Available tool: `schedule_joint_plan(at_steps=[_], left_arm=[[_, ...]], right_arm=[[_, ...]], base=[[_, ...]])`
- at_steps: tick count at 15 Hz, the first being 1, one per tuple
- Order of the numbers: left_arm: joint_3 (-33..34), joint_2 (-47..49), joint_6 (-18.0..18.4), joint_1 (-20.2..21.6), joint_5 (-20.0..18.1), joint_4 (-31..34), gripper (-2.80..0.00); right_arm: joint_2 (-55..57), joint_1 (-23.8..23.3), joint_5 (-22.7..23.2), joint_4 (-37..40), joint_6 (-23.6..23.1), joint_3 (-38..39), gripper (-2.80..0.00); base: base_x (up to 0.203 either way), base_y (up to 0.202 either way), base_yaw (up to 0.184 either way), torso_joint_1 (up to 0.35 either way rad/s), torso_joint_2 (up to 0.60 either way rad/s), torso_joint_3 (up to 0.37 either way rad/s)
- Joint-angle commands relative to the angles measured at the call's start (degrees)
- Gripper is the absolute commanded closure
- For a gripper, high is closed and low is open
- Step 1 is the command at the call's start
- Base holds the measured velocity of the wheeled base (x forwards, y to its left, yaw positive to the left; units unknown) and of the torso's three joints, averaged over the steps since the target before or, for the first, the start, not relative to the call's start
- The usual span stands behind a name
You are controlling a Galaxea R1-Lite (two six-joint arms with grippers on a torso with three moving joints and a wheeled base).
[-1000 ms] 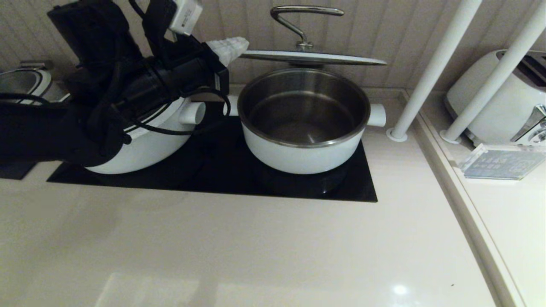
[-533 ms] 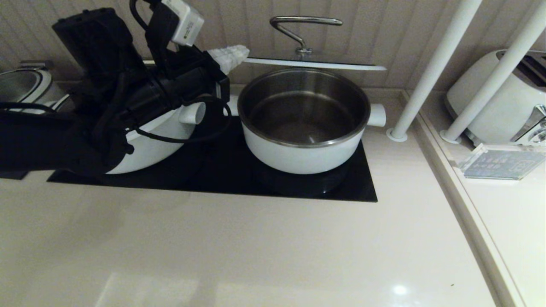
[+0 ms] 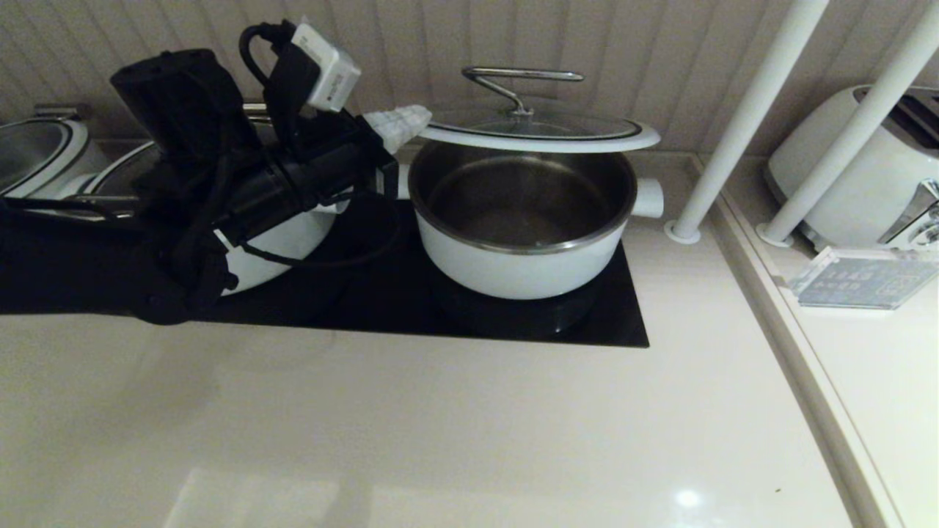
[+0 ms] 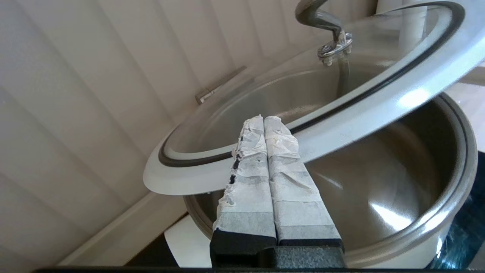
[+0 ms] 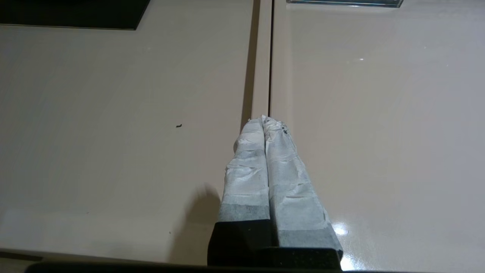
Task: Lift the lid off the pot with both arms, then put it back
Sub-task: Close the pot lid
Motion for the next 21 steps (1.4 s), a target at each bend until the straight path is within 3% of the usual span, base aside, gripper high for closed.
schedule_joint_plan(at_steps=[1, 21], left_arm=[[1.1, 0.5, 0.1, 0.0, -0.1, -0.5, 0.0], [15.4, 4.6, 0.0, 0.0, 0.1, -12.8, 0.0]], right_arm=[[0.0, 0.0, 0.0, 0.0, 0.0, -0.1, 0.0], [0.0, 0.0, 0.0, 0.0, 0.0, 0.0, 0.0]], base=[[0.0, 0.0, 0.0, 0.0, 0.0, 0.0], [0.0, 0.0, 0.0, 0.0, 0.0, 0.0]])
